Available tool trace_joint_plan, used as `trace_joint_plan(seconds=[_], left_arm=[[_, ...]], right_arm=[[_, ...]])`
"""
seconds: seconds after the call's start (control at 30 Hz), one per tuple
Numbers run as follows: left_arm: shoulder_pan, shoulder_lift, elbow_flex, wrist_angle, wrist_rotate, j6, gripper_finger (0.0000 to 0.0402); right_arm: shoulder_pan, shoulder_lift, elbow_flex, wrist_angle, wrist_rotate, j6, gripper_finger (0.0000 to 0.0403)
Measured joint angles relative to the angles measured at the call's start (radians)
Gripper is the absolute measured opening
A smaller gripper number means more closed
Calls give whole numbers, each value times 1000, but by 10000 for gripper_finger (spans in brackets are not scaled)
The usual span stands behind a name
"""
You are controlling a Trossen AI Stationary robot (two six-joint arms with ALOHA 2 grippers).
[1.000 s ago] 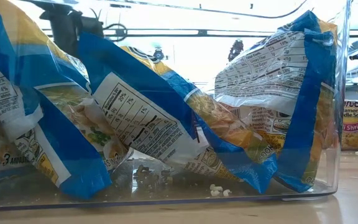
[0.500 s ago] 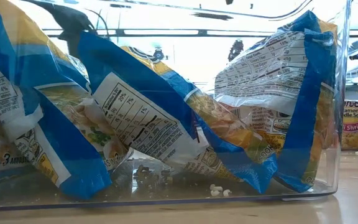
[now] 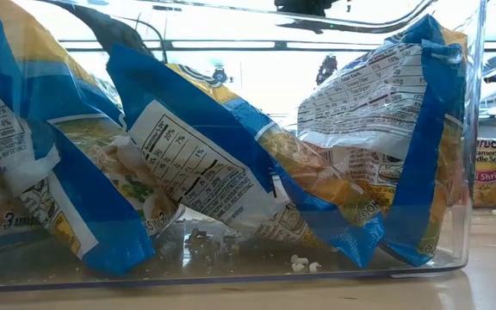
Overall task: Sort Maruchan noodles
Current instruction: Put the orange noodle pack into the top left transparent bin
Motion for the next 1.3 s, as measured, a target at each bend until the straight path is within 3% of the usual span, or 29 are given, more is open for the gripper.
trace_joint_plan(seconds=[0.17, 0.27, 0.43, 0.83, 1.3], left_arm=[[12, 64, 0, 61, -204, -76, 19], [23, 80, 0, 109, -260, -123, 25], [51, 88, 0, 134, -273, -139, 52], [79, 86, 2, 167, -374, -226, 177], [78, 86, 2, 173, -386, -226, 187]], right_arm=[[-17, 0, 0, -3, -14, -2, 163], [-22, 0, 0, -4, -17, -7, 163], [-34, 0, 0, -12, -18, -7, 163], [-54, 0, 0, -13, -23, -7, 163], [-54, 0, 0, -38, -23, 4, 163]])
